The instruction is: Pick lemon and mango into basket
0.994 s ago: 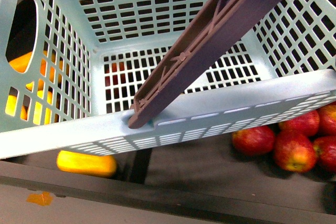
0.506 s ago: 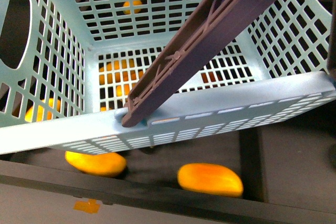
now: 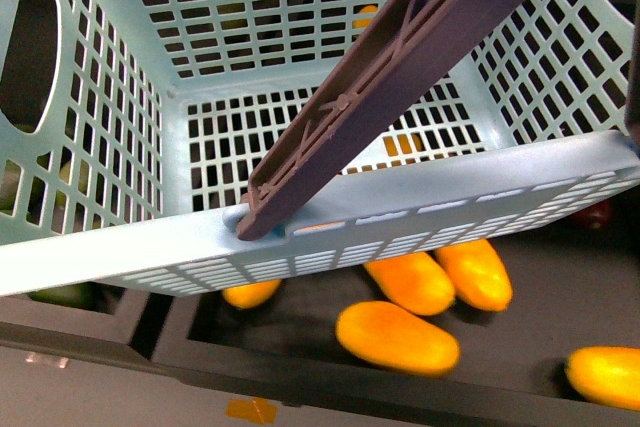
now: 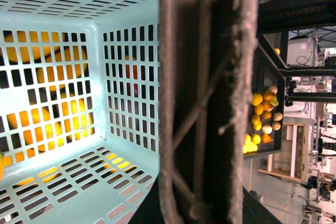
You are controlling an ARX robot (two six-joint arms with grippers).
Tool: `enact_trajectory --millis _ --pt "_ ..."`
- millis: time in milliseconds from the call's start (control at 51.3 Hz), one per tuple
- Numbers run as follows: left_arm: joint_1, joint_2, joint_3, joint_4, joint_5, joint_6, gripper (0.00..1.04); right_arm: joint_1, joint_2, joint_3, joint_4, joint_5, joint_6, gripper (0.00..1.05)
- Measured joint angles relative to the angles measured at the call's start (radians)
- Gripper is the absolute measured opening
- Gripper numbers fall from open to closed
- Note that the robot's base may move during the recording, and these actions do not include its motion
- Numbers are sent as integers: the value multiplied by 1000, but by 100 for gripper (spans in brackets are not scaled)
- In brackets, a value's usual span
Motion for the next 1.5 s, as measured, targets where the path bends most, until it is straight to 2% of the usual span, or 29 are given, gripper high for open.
enact_trajectory --millis 526,565,584,604,662,721,779,818,877,1013,1110,1188,1500 --pt "13 1 0 0 -6 13 5 0 0 0 1 -3 0 96" --pt "9 1 0 0 -4 12 5 30 55 51 -146 126 74 96" --pt "8 1 0 0 -2 13 5 41 132 113 -298 233 171 96" --pt "8 1 0 0 -2 13 5 32 192 152 -391 295 228 96" --pt "4 1 2 0 5 4 5 -16 325 227 -561 370 356 96" --pt "1 1 2 0 12 4 5 -76 405 248 -611 360 428 96" --pt "0 3 2 0 14 5 5 -157 496 254 -573 292 473 96" --pt "0 3 2 0 13 -3 5 -237 596 269 -492 219 497 96" --pt "0 3 2 0 12 -2 5 -319 731 293 -368 161 498 96" --pt "3 3 2 0 -4 0 5 -410 1081 381 -106 115 497 96" --pt "3 3 2 0 -4 5 5 -402 1350 478 19 107 498 96" --pt "2 3 2 0 2 3 5 -370 1497 545 54 110 496 96" --pt "2 3 2 0 1 0 5 -262 1819 774 40 115 513 96"
